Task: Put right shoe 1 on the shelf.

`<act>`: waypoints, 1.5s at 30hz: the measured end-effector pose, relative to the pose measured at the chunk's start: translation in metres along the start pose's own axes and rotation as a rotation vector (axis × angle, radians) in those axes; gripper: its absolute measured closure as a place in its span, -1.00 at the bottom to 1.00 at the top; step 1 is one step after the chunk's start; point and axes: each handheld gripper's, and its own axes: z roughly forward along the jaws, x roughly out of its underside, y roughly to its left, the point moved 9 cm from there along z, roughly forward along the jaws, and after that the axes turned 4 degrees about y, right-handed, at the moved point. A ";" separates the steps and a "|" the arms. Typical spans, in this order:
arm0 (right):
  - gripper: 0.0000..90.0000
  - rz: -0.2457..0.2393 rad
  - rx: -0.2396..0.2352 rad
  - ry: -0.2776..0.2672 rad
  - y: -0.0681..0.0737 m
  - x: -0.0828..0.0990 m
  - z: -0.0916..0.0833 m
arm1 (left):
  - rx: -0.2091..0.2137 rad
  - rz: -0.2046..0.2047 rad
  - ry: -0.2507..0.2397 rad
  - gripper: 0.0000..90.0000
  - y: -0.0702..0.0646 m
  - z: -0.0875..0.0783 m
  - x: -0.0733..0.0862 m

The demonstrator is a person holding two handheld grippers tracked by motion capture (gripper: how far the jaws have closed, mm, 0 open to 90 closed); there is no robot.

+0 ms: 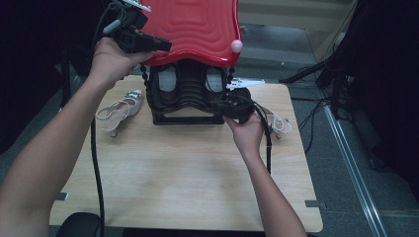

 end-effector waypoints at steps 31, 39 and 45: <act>0.70 0.005 -0.096 0.018 0.027 0.090 -0.022 | 0.118 -0.036 0.036 0.14 -0.049 0.012 0.133; 0.68 0.005 -0.074 0.003 0.028 0.107 -0.020 | 0.126 -0.065 0.100 0.22 -0.053 0.044 0.185; 0.57 0.034 -0.114 0.039 0.023 0.119 -0.015 | 0.159 -0.084 0.113 0.39 -0.054 0.056 0.214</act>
